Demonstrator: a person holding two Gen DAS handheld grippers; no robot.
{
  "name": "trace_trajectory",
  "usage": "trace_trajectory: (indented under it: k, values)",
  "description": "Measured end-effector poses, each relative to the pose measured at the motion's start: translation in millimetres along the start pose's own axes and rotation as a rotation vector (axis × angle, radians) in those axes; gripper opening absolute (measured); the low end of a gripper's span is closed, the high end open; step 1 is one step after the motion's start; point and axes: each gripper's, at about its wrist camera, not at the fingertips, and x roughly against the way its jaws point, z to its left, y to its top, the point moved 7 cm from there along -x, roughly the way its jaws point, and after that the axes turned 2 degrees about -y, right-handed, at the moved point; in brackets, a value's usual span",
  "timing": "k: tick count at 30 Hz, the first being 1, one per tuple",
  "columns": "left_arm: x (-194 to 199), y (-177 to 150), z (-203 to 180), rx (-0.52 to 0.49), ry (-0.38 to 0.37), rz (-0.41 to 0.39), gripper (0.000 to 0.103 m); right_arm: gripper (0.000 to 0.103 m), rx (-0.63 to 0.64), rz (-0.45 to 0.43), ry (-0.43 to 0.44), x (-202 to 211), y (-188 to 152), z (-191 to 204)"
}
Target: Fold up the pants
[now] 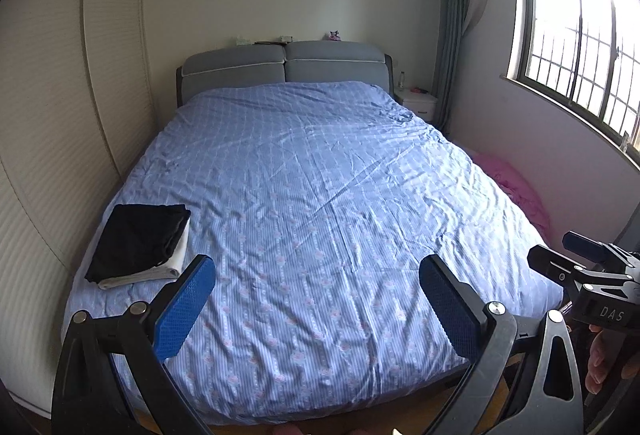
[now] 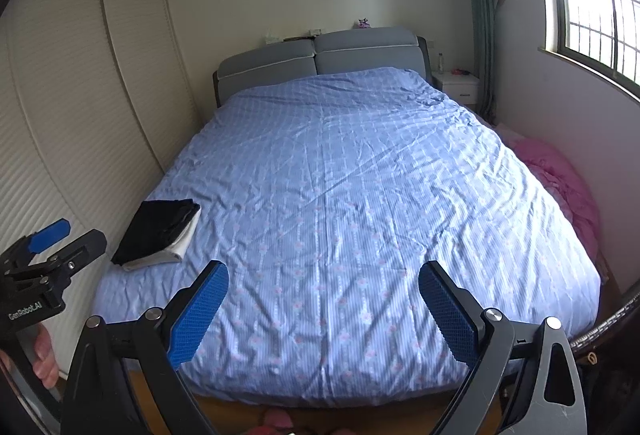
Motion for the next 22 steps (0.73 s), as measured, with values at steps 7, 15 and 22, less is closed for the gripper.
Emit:
trace_trajectory:
  k: [7, 15, 22]
  values:
    - [-3.7, -2.4, -2.3, 0.001, 0.014, 0.002, 0.103, 0.097, 0.001, -0.001, 0.006, -0.8, -0.7, -0.5]
    - [-5.7, 1.0, -4.2, 0.006, 0.018, -0.005, 0.103, 0.097, 0.006, -0.003, 0.006, -1.6, 1.3, 0.4]
    - [-9.8, 0.9, -1.2, 0.013, 0.019, 0.000, 0.103, 0.097, 0.004, -0.002, -0.006, -4.0, 2.2, 0.0]
